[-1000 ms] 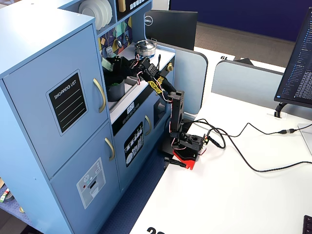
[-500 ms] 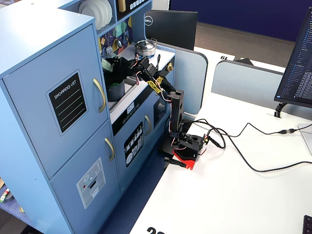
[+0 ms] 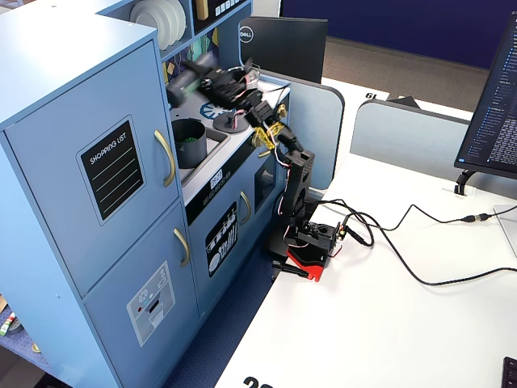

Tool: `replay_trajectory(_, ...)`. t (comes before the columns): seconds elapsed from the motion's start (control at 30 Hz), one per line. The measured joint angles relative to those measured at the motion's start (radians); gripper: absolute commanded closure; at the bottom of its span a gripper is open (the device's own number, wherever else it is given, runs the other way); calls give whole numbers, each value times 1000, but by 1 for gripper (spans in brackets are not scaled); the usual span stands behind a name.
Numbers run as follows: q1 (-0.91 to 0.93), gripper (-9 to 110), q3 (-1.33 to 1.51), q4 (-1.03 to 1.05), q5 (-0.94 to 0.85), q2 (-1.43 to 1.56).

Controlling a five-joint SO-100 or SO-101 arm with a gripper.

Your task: Put salt in the gray recipient

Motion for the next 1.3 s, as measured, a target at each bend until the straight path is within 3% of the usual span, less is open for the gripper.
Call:
replay_trajectory(0.17,316,101,0,-146,-569,2)
replay_trajectory(0.33,439,101,63,-268,-1146,8)
replay_trajectory(0.43,451,101,187,-334,-1302,26)
replay_trajectory(0.67,486,101,476,-502,-1361,66)
replay_trajectory(1.3,495,101,718,-785,-1249,64)
